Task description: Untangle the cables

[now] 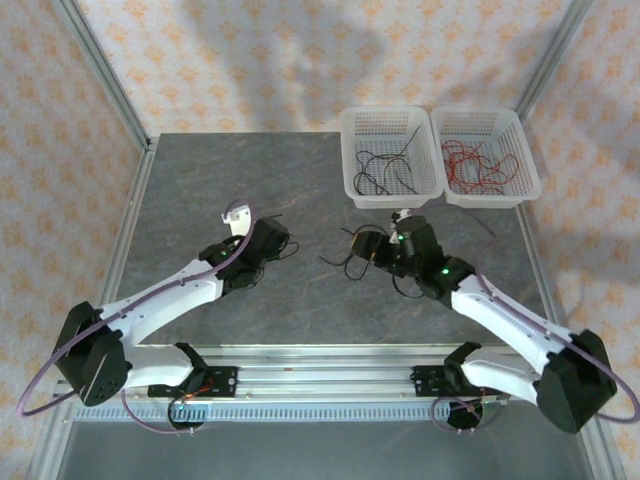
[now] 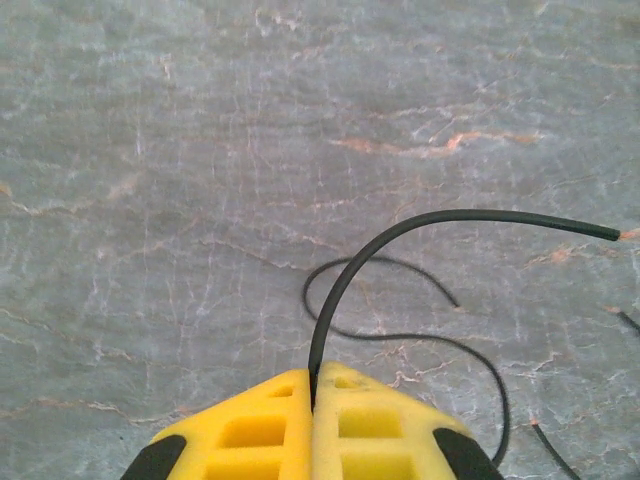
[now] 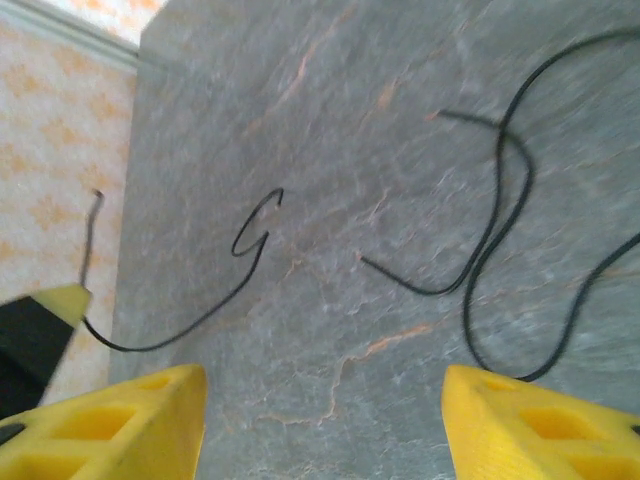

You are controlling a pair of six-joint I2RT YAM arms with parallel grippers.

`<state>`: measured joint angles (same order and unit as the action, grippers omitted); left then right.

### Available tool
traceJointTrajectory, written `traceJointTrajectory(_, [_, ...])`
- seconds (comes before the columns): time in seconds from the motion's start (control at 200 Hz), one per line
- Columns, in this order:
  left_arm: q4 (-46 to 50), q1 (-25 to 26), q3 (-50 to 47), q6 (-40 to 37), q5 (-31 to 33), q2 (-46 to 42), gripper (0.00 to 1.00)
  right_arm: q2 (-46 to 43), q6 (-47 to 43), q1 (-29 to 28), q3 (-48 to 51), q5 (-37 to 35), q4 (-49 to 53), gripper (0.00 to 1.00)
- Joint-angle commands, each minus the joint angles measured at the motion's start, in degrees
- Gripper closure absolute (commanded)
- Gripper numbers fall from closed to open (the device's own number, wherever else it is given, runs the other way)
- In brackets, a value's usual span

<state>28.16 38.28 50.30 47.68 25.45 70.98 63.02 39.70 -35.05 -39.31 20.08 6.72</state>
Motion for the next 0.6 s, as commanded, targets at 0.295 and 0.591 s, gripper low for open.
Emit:
traceJointTrajectory(0.295, [6.9,1.8,11.2,-7.6,-0.6,-3.1,1.0,16.5,14.8,-7.4,-0.5,10.0,-28.4,0.36])
traceJointTrajectory(0.591, [7.8,2.8,18.1,-9.5,-1.8,-2.9,1.0,18.9,8.5,-7.5,-3.0,6.3,-27.9,0.38])
